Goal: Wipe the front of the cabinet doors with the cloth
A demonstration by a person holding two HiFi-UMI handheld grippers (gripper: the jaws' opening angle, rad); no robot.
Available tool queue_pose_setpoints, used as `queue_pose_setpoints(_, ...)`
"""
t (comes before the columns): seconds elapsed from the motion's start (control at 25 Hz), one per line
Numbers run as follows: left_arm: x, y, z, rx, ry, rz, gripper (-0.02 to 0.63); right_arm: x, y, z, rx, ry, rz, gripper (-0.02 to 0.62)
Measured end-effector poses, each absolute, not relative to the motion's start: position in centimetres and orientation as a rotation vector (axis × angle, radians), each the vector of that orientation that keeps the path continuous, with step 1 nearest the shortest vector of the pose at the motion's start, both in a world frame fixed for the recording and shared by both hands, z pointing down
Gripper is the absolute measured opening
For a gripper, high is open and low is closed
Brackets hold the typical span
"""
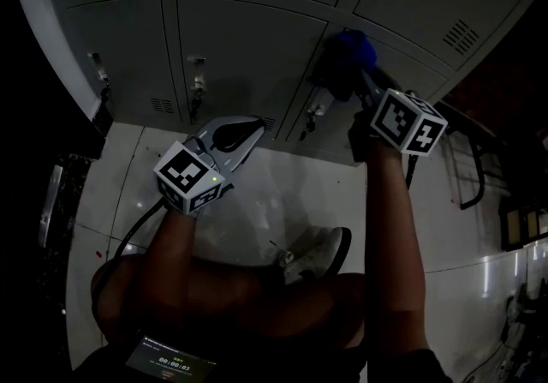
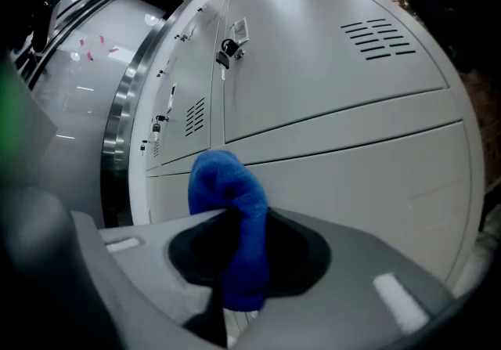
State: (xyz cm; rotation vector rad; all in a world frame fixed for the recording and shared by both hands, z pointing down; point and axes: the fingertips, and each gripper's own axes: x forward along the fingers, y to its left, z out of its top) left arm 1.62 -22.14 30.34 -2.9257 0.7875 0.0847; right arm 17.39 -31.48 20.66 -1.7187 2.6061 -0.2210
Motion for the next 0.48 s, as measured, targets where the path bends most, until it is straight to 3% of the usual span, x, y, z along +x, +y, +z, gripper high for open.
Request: queue_pose_setpoints(0.48, 1.9, -22.0, 30.7, -2.934, 0.783, 0.072, 0.005, 25.2, -30.0, 20.2, -1.853, 2.51, -0.207, 0.08)
